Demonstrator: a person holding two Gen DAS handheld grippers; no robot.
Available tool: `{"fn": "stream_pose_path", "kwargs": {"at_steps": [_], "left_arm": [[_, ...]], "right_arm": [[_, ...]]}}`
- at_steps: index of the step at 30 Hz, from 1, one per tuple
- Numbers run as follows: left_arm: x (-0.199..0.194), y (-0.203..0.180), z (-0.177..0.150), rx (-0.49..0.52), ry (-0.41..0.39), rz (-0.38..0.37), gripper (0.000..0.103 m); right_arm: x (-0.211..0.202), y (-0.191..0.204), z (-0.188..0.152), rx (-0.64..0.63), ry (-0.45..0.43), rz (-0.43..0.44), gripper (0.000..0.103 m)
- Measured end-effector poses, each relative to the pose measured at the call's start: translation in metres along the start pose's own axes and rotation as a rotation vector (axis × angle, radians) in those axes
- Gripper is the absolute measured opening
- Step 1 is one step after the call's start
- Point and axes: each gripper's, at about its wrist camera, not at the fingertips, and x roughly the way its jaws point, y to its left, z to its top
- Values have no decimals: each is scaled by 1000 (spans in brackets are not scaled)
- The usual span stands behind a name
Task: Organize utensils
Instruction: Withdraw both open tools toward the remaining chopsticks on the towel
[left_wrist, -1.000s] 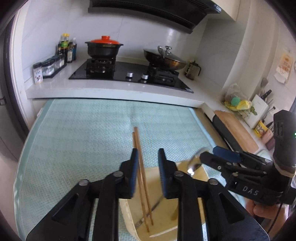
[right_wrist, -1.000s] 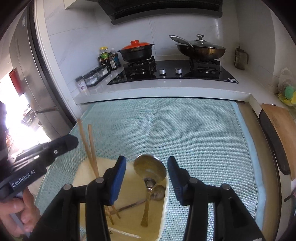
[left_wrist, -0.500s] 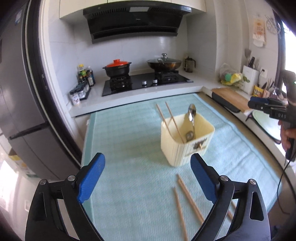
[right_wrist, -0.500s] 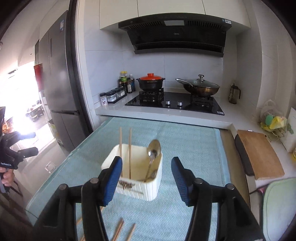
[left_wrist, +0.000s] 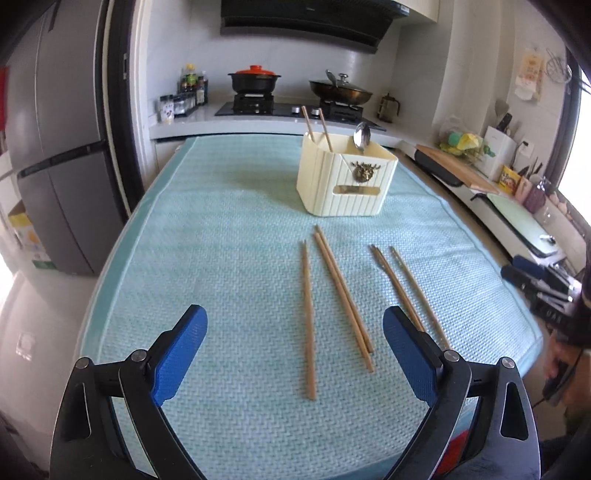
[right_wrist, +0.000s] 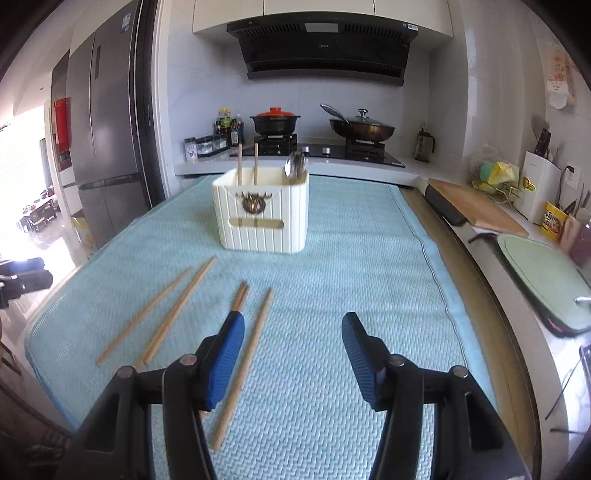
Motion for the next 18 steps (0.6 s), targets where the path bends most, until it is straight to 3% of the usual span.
{"fn": "stream_pose_path", "kwargs": {"at_steps": [3, 8, 18], "left_arm": [[7, 5, -9, -51, 5, -7, 97], [13, 9, -14, -69, -8, 52, 97], [15, 14, -28, -90, -13, 74, 97]], "right_arm": [[4, 3, -26, -19, 46, -23, 56], [6, 5, -48, -24, 93, -25, 56], [6, 12, -45, -14, 60, -27, 56]]}}
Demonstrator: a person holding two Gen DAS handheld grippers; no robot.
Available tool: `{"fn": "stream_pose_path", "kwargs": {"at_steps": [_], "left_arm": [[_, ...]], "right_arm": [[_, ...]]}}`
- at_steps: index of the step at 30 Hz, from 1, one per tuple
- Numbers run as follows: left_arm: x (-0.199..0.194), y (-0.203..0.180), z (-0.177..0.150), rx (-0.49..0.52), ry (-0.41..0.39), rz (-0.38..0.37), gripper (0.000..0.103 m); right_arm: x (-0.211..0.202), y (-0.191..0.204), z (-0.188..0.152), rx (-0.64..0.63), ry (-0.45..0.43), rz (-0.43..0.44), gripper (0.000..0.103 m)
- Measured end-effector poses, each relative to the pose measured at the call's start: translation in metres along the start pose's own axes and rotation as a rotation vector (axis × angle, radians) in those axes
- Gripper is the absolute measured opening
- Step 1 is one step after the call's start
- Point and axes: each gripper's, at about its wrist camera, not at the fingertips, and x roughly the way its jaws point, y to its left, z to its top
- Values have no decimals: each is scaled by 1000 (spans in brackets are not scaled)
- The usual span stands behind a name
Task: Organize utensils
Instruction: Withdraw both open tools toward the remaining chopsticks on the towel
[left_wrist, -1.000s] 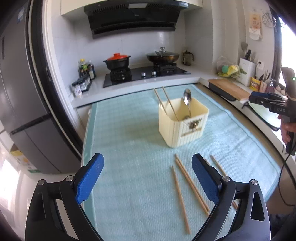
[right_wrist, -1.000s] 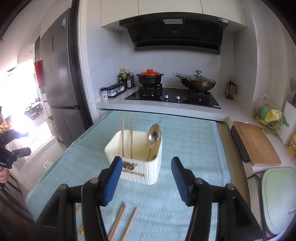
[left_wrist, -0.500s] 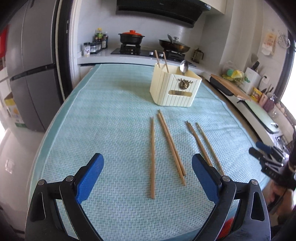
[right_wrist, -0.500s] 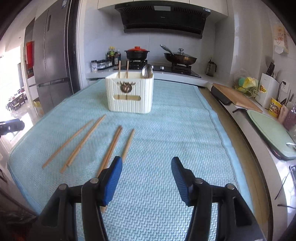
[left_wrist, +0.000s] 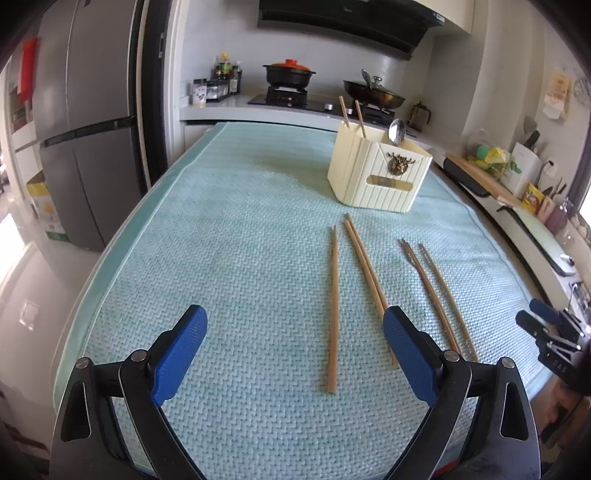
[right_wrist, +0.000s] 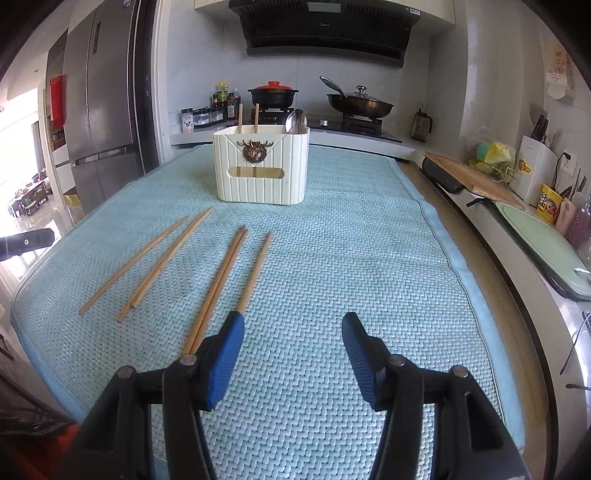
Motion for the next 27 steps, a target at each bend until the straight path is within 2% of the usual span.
{"fn": "stream_pose_path", "kwargs": {"at_steps": [12, 18, 27], "left_arm": [[8, 4, -9, -9, 27, 11, 97], [7, 5, -12, -8, 23, 15, 97], [17, 14, -16, -20, 57, 18, 97]], "right_arm": [[7, 9, -5, -6, 27, 20, 56], [3, 4, -7, 15, 12, 10, 56], [15, -1, -10, 62, 68, 42, 56]]}}
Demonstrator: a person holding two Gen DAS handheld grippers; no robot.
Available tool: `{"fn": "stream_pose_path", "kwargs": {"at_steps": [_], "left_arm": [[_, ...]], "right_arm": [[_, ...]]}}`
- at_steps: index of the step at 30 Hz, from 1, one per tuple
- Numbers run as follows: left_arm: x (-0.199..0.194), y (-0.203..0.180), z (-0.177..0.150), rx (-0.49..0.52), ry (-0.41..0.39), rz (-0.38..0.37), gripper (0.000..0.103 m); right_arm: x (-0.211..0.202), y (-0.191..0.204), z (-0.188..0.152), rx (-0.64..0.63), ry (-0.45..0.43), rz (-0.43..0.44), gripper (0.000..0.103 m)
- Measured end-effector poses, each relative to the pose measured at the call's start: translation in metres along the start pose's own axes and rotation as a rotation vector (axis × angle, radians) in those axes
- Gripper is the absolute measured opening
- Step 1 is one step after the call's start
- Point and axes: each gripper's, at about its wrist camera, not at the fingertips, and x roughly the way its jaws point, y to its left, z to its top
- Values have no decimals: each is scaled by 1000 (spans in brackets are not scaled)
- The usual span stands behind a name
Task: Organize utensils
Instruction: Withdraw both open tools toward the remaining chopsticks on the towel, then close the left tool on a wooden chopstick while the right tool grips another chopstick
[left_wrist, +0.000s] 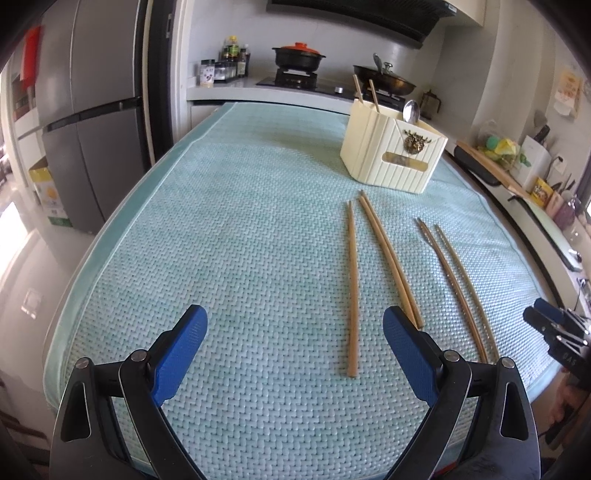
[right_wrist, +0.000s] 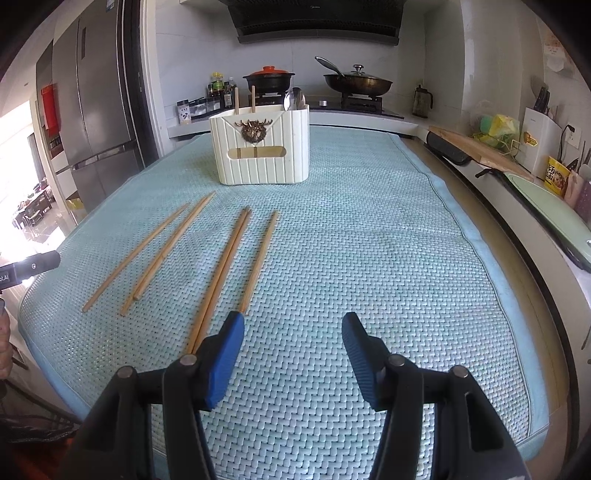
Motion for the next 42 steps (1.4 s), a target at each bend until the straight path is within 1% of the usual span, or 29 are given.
{"fn": "stream_pose_path", "kwargs": {"at_steps": [8, 14, 17, 21, 24, 25, 27, 28, 29, 31, 32, 34, 36, 38, 42], "left_arm": [[5, 6, -2, -17, 14, -3, 97], [4, 8, -4, -8, 17, 6, 97], [4, 11, -4, -18, 18, 10, 97], [2, 15, -4, -23, 17, 15, 97], [2, 17, -4, -27, 18, 15, 97], [3, 17, -4, -27, 21, 14, 97], [6, 16, -4, -21, 28, 11, 97], [8, 15, -3, -14, 31, 9, 97], [10, 13, -2, -3, 36, 6, 97], [18, 7, 1, 28, 49, -2, 97], [24, 5, 4, 42, 57, -4, 97], [37, -1, 12, 69, 77, -17, 97], [51, -7, 23, 95, 99, -38, 97], [65, -11, 36, 113, 114, -74, 97], [101, -16, 62, 116, 163, -112, 96]], "right_arm": [[16, -1, 7, 32, 52, 5, 56], [36, 5, 21, 56, 81, 53, 56], [47, 17, 27, 29, 94, 74, 55], [67, 31, 30, -24, 130, 66, 52], [83, 36, 29, -61, 167, 49, 48], [87, 38, 28, -75, 180, 39, 44], [88, 41, 28, -115, 162, 2, 43], [89, 41, 29, -120, 159, 1, 43], [90, 40, 31, -120, 161, -6, 41], [94, 38, 35, -125, 160, -15, 40], [96, 37, 38, -131, 157, -21, 38], [101, 34, 44, -141, 157, -31, 38], [108, 31, 51, -145, 162, -36, 38], [115, 28, 58, -141, 177, -26, 38], [126, 26, 69, -148, 197, -10, 38]]}}
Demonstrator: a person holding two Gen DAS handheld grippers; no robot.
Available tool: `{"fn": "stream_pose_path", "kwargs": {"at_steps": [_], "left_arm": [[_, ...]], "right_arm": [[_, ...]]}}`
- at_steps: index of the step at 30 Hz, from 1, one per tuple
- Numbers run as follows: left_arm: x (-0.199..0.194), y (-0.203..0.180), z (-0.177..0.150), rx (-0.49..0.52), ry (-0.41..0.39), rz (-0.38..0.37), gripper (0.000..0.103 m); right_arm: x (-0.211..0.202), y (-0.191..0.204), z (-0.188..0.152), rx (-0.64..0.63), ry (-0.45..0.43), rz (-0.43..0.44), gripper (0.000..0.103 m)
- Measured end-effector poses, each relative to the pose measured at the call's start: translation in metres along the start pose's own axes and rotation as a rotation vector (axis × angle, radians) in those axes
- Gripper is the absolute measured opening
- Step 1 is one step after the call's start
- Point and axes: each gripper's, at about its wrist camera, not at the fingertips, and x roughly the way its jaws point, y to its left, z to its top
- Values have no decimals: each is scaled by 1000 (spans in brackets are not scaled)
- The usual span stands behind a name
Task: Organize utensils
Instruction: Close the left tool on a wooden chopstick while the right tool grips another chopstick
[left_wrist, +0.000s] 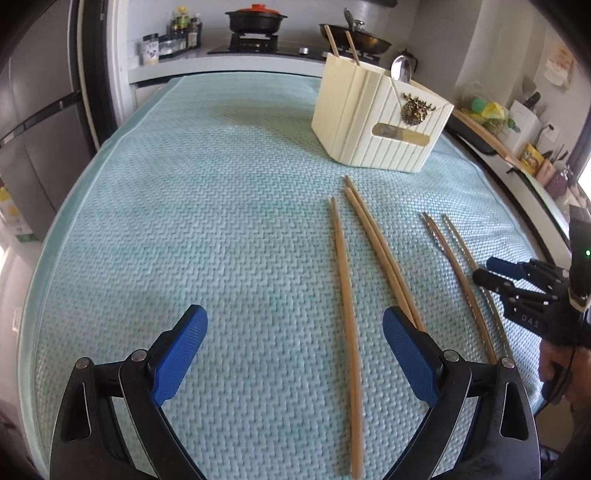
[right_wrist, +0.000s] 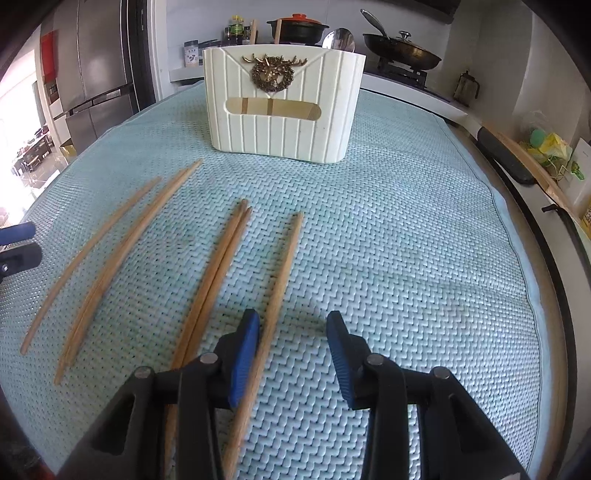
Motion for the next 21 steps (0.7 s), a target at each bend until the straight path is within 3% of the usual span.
{"fn": "stream_pose_path", "kwargs": {"at_steps": [8, 10, 15, 16, 21], "left_arm": [[48, -30, 33, 148, 75, 76, 84], [60, -38, 38, 178, 103, 83, 75], [69, -48, 51, 204, 124, 77, 67], [71, -49, 53, 205, 128, 79, 65], [76, -55, 63, 215, 140, 68, 42]], "right_arm": [[15, 2, 25, -51, 42, 33, 38], [21, 0, 35, -46, 55, 51, 38], [37, -4, 56, -27, 88, 86, 36], [39, -4, 60, -26, 91, 88, 26], [46, 1, 74, -35, 97, 75, 8]]}}
